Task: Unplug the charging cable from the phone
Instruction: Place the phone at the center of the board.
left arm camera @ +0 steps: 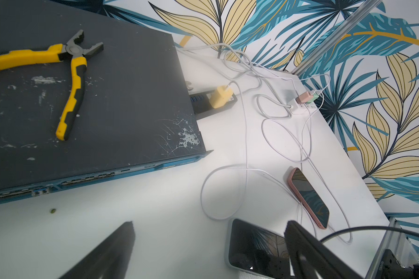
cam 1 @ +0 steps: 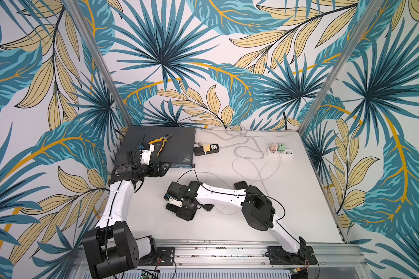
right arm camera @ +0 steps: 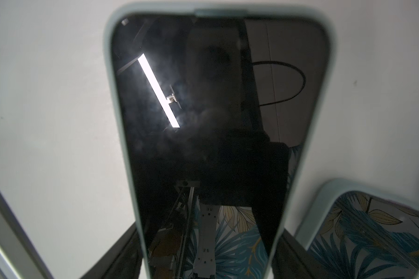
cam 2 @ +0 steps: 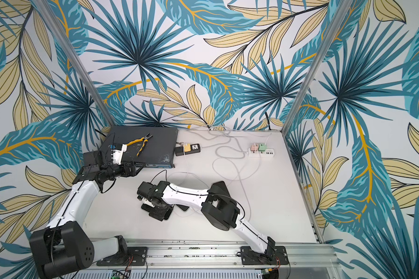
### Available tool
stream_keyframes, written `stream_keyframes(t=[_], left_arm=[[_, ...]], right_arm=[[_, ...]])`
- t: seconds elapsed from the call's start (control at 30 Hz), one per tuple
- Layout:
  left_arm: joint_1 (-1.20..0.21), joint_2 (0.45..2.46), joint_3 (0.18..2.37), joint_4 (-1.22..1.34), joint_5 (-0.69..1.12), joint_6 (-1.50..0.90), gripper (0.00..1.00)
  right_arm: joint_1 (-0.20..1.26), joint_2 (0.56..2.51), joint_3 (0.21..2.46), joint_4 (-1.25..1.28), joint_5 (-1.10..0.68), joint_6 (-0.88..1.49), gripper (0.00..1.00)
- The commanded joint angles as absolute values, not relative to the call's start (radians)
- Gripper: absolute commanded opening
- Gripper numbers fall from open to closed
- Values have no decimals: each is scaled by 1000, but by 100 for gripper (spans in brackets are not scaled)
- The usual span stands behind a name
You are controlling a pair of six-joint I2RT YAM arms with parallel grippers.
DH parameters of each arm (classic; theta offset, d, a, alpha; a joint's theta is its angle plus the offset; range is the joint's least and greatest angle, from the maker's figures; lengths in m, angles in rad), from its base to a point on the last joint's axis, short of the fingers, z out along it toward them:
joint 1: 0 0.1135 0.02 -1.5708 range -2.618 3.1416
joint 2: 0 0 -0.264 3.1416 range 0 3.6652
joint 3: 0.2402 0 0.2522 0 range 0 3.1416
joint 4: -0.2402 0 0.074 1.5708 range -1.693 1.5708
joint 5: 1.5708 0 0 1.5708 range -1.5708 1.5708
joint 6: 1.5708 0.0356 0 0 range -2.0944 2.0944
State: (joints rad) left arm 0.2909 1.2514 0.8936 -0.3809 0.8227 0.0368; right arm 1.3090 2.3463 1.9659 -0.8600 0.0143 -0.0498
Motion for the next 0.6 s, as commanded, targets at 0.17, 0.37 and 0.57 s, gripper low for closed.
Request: stream_keyframes(t=[0.17,0.37,0.57], left_arm=[[301,1252,893,-364,830,50,100],[301,1246,893,-366,840,53,100],[301,1237,883,-363,875,66,100]], right_arm=[[1313,2354,1988,-857,-4,-58,86],[1300,2305,1975,-836,-16,-55,91],[1257,2215,1906,-782,-34,-40,91]])
